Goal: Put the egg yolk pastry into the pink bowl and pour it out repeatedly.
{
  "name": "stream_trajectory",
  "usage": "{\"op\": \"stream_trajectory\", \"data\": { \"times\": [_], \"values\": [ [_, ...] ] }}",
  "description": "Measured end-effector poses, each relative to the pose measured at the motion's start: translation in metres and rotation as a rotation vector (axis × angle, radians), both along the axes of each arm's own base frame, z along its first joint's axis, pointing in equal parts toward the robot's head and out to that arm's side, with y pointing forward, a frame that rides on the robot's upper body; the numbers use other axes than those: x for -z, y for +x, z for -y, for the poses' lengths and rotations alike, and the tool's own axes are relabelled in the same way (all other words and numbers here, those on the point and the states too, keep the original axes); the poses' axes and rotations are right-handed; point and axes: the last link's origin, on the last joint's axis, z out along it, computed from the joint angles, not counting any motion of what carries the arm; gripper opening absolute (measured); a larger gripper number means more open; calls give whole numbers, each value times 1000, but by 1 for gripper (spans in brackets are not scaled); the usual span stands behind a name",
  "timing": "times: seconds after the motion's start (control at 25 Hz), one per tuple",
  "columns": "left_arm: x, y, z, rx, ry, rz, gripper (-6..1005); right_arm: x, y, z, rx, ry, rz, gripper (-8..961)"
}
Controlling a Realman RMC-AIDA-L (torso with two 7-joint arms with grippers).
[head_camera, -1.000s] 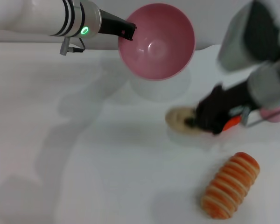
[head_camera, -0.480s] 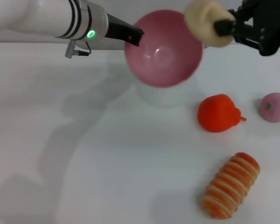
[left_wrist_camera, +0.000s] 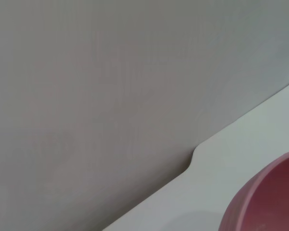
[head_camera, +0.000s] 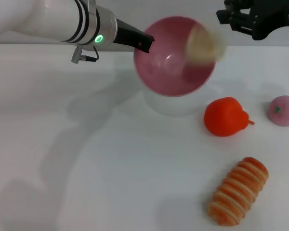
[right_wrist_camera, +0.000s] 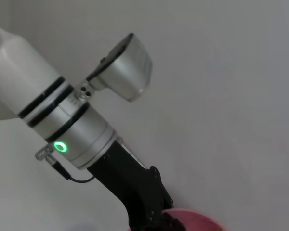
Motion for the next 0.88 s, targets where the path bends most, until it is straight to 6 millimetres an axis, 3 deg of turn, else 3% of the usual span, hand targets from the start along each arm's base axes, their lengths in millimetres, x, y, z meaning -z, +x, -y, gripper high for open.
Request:
{"op": "stream_trajectory", "data": {
  "times": [0.28,0.4,0.6,0.68,0.72,0.88],
  "values": [
    [1,1,1,3,-5,1,35,-6,12,-2,32,41,-25,373],
    [7,4,4,28,-17,-17,34,-21,26,5,44,71,-141,488],
    [23,25,12,203,45,-44,34,-45,51,28,-65,101,-401,502],
    [23,25,12,203,45,-44,34,-55,68,42,-145,151,-508,507],
    [35,39,21,317,83,-46,34,-61,78,49,-178,198,-562,510],
    [49,48,32,420,158,-2,34,-83,126,72,-196,407,-762,518]
  ]
}}
